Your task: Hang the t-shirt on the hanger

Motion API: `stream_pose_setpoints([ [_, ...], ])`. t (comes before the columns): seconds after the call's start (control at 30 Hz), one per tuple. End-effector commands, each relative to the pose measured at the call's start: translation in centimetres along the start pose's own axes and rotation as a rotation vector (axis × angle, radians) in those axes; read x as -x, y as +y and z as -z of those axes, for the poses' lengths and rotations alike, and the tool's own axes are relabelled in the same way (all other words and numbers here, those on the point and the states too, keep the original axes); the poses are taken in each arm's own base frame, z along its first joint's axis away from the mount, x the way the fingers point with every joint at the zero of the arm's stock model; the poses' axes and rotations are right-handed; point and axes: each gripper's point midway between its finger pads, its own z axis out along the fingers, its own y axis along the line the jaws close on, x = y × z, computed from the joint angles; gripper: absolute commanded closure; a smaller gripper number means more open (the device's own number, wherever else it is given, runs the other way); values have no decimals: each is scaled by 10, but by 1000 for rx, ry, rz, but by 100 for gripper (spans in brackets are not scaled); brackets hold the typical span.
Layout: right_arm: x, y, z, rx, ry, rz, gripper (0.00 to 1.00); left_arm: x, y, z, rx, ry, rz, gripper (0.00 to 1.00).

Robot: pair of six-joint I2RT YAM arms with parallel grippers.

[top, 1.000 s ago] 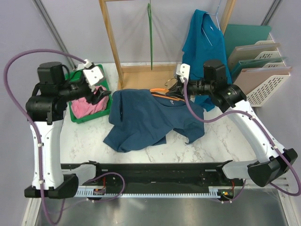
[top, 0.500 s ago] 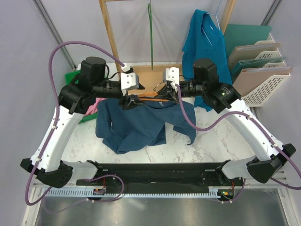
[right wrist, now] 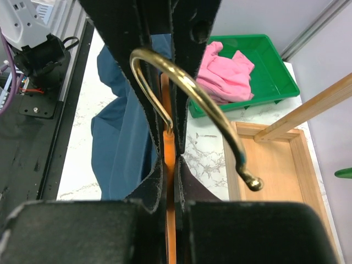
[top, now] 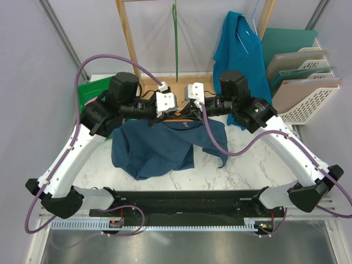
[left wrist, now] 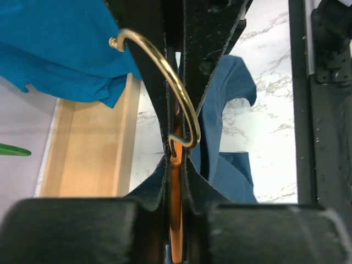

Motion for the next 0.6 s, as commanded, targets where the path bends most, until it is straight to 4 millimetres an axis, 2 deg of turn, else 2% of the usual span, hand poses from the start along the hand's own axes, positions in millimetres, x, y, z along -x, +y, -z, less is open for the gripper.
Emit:
stream_pose_setpoints([
  [0.0,35,-8,12,-60,-82,109,100,-21,6,4,67,91,13,95],
  [0.03,36,-8,14,-70,-84,114,100,-30,5,4,67,127,30,92],
  [0.07,34,-9,15,-75,-78,111,100,-34,4,3,61,144,38,80],
  [0.17,32,-7,15,-73,-75,103,100,-40,-1,1,34,162,54,62],
  [0.23,29,-5,14,-69,-73,95,100,-40,-1,1,32,162,54,60],
  [0.3,27,-5,14,-70,-68,94,100,-44,0,-1,33,175,54,65],
  [0.33,27,-4,14,-71,-68,95,100,-41,0,0,34,169,51,72],
  [0.37,26,-5,15,-73,-67,96,100,-41,0,0,32,166,50,89],
  [0.43,20,-8,14,-98,-44,76,99,-34,0,0,27,139,48,98],
  [0.47,16,-11,15,-120,-31,39,91,-30,0,1,36,125,67,98],
  [0.5,6,-14,15,-139,-5,2,76,-28,5,2,51,111,78,98],
  [0.53,-3,-19,17,-167,21,-30,45,-28,8,4,70,102,92,98],
  [0.57,-13,-28,27,-208,34,-87,35,-30,13,6,91,98,127,98],
])
